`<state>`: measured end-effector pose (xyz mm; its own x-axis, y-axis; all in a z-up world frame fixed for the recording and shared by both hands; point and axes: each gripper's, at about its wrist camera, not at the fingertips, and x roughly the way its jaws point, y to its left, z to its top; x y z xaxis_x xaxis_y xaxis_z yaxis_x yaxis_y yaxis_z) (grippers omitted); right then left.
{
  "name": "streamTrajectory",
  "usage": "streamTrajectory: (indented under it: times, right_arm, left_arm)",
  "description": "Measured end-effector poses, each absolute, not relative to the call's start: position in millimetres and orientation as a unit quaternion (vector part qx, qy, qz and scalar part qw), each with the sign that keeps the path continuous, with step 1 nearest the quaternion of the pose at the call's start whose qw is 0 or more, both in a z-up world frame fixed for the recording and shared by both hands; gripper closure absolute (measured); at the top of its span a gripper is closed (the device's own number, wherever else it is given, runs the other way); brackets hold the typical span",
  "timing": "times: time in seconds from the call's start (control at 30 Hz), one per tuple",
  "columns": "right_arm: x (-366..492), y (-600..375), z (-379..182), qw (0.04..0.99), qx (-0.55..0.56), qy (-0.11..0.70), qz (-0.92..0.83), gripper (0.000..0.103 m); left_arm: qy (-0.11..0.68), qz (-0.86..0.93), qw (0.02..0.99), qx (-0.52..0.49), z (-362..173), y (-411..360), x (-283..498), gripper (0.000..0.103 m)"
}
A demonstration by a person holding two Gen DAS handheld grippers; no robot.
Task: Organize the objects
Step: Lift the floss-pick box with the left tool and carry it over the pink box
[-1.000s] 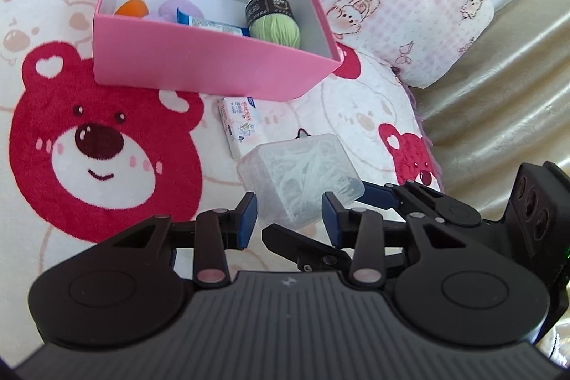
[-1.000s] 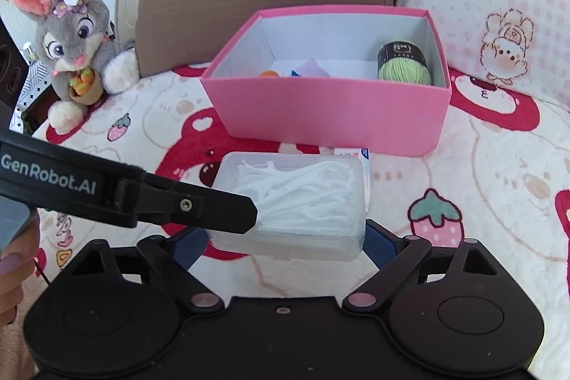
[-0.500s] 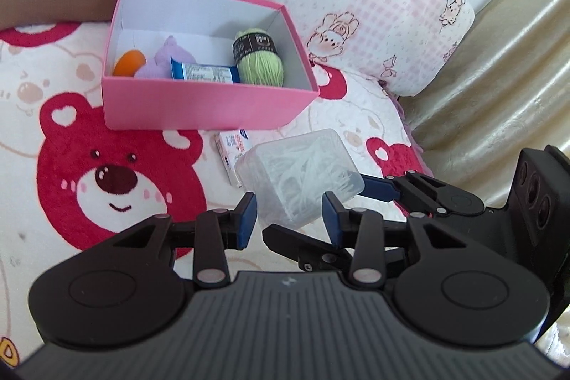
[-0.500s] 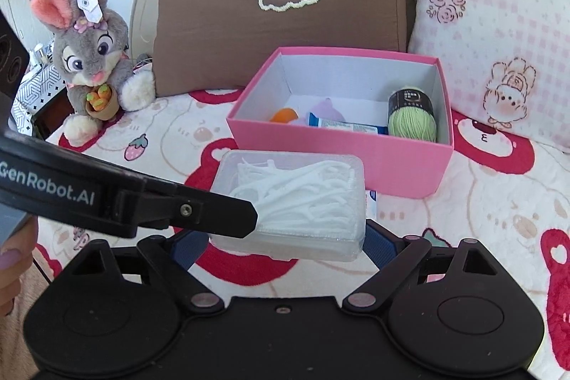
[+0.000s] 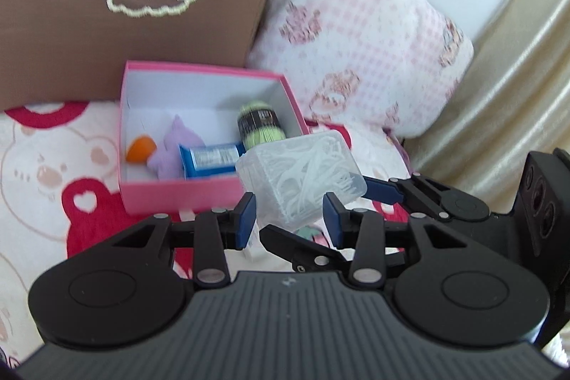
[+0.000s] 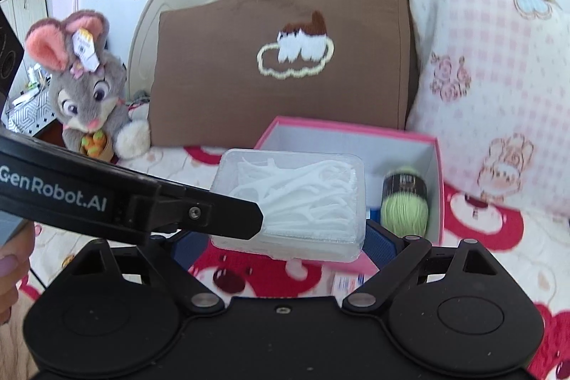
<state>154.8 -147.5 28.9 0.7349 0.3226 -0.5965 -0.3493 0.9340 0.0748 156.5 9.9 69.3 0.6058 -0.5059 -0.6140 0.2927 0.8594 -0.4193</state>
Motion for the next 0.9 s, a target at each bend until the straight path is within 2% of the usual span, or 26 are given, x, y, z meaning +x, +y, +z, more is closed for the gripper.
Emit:
streamTrajectory:
  times: [0.2,0.5,0.7,0.9]
  right_arm:
    - [205.1,-146.4,31.7,0.932,-0.033,0.314,0.178,0.009]
    - [281.0,-145.7,4.5,0.917,-0.055,0.351,0.181,0.009]
    - [308.4,-146.7,-9.4,0.916,-0.061,0.350,0.186,0.009]
    - [333.0,-154.5,-31.9,0.892,-0.075,0.390,0.214,0.009]
  left_arm:
    - [0.375,-0.205,0.892,-0.148,70.9,11.9,204.6,0.064]
    - [0.395,-0.176,0.887,-0.163,36.4,13.9,275.6,0.064]
    - [0.376,-0.154,0.901,-0.151,19.1,7.1,292.7,0.064]
    - [0.403,-0.162,0.884,-0.172,-12.6,7.7,309.5,0.064]
